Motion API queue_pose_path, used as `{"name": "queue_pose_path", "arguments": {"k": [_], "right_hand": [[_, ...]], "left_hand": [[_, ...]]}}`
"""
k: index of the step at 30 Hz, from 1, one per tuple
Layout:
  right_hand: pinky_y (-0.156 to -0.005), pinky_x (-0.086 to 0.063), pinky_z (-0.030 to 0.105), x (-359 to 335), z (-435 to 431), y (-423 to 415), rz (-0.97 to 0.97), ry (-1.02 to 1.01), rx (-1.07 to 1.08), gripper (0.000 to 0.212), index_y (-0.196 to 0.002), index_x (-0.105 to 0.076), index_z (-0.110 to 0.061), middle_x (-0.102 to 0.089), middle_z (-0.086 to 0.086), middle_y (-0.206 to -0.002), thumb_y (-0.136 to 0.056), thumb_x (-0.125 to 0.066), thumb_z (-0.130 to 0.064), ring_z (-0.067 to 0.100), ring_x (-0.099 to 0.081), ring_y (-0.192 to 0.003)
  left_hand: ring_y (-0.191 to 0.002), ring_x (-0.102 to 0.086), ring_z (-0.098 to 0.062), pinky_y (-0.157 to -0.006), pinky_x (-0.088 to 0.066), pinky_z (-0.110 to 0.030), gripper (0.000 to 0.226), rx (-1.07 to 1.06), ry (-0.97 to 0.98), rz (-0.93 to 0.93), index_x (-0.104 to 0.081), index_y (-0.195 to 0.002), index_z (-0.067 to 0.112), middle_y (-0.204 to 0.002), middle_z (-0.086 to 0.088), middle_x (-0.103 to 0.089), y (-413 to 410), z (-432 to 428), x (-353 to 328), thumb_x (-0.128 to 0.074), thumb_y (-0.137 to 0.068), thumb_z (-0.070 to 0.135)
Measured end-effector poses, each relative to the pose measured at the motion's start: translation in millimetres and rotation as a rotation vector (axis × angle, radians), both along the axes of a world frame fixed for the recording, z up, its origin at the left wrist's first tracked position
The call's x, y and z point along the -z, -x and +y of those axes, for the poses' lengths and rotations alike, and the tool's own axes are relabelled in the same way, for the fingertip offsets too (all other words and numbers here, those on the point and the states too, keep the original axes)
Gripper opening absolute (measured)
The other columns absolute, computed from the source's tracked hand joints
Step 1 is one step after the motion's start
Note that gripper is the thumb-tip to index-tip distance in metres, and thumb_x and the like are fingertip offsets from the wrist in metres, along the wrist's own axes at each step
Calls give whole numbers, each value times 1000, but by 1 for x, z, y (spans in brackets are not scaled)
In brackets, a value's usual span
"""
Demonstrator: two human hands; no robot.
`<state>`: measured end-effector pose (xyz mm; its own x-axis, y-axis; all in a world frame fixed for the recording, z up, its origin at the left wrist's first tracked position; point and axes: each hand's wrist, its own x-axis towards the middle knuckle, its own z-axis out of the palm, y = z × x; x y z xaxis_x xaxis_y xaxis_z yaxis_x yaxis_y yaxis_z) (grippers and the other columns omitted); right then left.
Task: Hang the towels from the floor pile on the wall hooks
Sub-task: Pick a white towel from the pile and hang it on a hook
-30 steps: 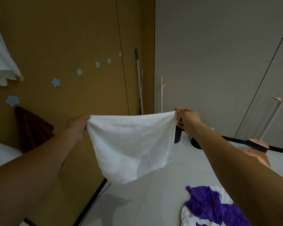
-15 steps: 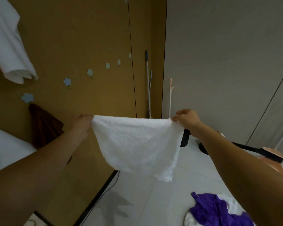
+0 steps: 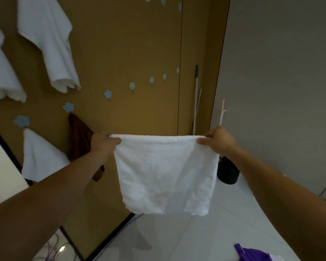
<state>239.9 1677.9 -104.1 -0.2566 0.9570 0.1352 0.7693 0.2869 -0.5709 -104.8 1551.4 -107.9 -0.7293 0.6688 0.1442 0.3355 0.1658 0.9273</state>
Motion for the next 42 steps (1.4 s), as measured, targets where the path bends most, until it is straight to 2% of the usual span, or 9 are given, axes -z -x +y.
{"name": "queue_pose_path", "arguments": {"k": [6,10,13,15,21,25,34,38,42], "right_hand": [[-108,-30,48,-25,26,47,-97,-281,39,37,-106,-70,-16,-47,4,-135,-91,-55,-46,32,-35,-129],[-97,-30,32,-57,46,79,324,-775,10,21,-86,-58,-19,-52,1,-120,-93,-56,-38,24,-40,-116],[-78,-42,33,-31,66,103,-162,-388,-155,23,-82,-51,-17,-54,2,-86,-96,-51,-34,24,-56,-93],[-71,-46,34,-9,85,117,-282,-148,-179,21,-85,-51,-16,-52,0,-78,-97,-49,-33,25,-57,-84],[-49,-33,26,-17,140,169,12,-233,-120,20,-87,-46,-15,-47,-2,-73,-100,-47,-30,14,-48,-64],[-63,-45,33,-30,171,198,74,-262,-100,17,-95,-48,-11,-53,3,-81,-101,-45,-27,23,-54,-77],[-71,-44,33,-71,223,264,253,-328,-104,22,-118,-49,-11,-57,4,-97,-101,-43,-24,20,-54,-84],[-82,-43,32,-87,242,297,399,-343,-184,27,-125,-47,-13,-58,6,-115,-100,-38,-19,24,-57,-102],[-88,-38,23,-105,269,321,452,-356,-432,31,-119,-55,-29,-56,-17,-116,-93,-53,-46,8,-53,-108]], "left_hand": [[-80,-56,-21,-68,-39,-29,17,-108,-46,422,-67,-93,5,-86,-8,-61,14,-2,-32,-64,-84,19],[-79,-52,-19,-67,-43,-31,9,-176,-322,581,-57,-84,13,-88,-10,-58,45,17,-46,-63,-83,19],[-75,-54,-21,-66,-39,-28,16,34,177,746,-55,-75,9,-73,-2,-52,73,31,-10,-65,-84,18],[-60,-47,-16,-55,-32,-25,27,51,238,700,-48,-60,8,-60,0,-44,89,43,10,-60,-84,13],[-65,-45,-23,-62,-34,-31,35,-108,129,520,-39,-54,20,-56,4,-41,119,100,-25,-53,-85,12],[-54,-42,-15,-48,-29,-22,29,-103,-48,488,-41,-58,12,-56,1,-44,140,126,-35,-56,-82,4],[-72,-50,6,-58,-36,-1,28,98,-165,394,-54,-87,16,-82,16,-55,165,167,-69,-41,-87,-10],[-68,-55,5,-55,-40,-5,9,208,-161,419,-62,-89,29,-86,3,-65,166,188,-86,-54,-92,26],[-78,-56,14,-57,-42,-5,39,207,25,500,-63,-77,53,-83,27,-63,177,203,-106,-60,-54,85]]}}
